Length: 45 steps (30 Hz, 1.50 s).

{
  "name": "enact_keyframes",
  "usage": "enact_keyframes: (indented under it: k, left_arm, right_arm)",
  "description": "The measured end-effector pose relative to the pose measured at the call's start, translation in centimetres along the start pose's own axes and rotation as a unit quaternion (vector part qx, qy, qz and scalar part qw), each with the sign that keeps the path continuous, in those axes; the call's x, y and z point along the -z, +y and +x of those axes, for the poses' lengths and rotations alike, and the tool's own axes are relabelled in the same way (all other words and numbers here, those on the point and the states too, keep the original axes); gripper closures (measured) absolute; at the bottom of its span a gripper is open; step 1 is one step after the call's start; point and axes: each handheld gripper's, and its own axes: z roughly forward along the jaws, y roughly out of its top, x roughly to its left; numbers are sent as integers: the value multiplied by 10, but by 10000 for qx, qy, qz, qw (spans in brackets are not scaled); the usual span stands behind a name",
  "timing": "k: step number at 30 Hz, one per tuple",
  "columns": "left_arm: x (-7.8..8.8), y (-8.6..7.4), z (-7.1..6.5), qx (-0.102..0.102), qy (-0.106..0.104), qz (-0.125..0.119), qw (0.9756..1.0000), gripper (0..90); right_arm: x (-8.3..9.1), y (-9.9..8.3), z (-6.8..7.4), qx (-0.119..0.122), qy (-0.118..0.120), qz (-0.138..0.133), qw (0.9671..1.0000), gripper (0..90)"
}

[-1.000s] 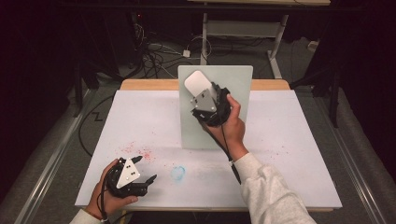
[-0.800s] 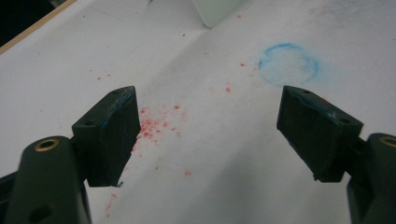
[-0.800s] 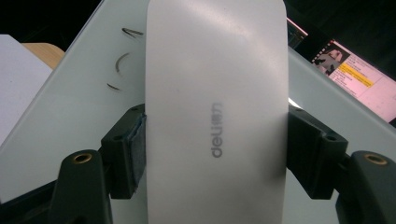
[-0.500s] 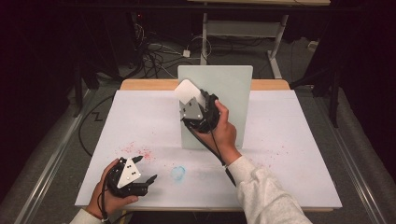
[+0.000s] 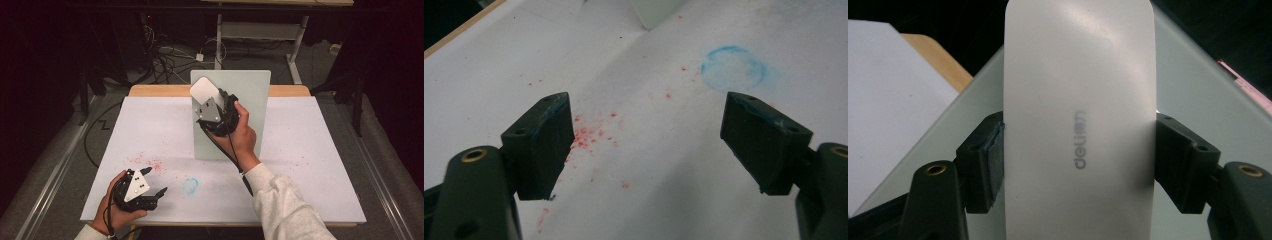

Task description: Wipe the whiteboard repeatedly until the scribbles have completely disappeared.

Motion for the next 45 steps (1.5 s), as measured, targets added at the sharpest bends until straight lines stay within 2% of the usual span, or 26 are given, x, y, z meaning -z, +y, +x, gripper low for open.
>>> enact_keyframes:
  k: [3, 7, 11, 14, 16, 22, 25, 28, 32, 36, 39, 41, 43, 45]
  left_arm:
    - [0, 0, 0, 27, 0, -8, 10000, 206]
    - [0, 0, 0, 7, -8, 0, 10000, 206]
    - [-1, 0, 0, 12, -7, 8, 10000, 206]
    - [-1, 1, 0, -5, -13, 10, 10000, 206]
    - [-2, 1, -1, -8, -15, 11, 10000, 206]
    - [-3, 1, -1, -23, -22, 15, 10000, 206]
    - [-3, 1, 0, -23, -21, 15, 10000, 206]
    - [-2, 1, 0, -10, -16, 16, 10000, 206]
    - [-2, 0, 0, -14, -10, 24, 10000, 206]
    - [-1, 0, -1, -19, -4, 22, 10000, 206]
    - [-1, 1, -1, -21, 3, 20, 10000, 206]
    - [-1, 1, -1, -16, -8, 24, 10000, 206]
    - [-2, 1, -1, -8, -7, 19, 10000, 206]
    - [-2, 1, -1, -29, -6, 33, 10000, 206]
  right_arm:
    - [-1, 3, -7, -131, -23, -23, 9999, 312]
    - [0, 2, -4, -157, -25, -27, 9999, 312]
    - [0, -5, 7, -53, -43, -7, 10000, 312]
    - [2, -11, 17, 60, 28, 7, 10000, 312]
    - [2, -16, 24, 41, 112, -17, 9999, 312]
    - [5, -25, 36, 176, 287, 42, 9994, 313]
    - [5, -23, 31, 138, 387, 49, 9991, 312]
    - [5, -22, 22, 93, 219, 33, 9997, 312]
    - [6, -24, 10, -151, 98, 30, 9998, 312]
    - [7, -30, 21, 31, 36, 92, 9999, 313]
    - [9, -40, 36, 137, 272, 133, 9994, 313]
    - [11, -45, 43, 279, 252, 156, 9992, 312]
    - [12, -50, 46, 372, 246, 169, 9989, 312]
    - [13, -52, 42, 308, 304, 191, 9989, 312]
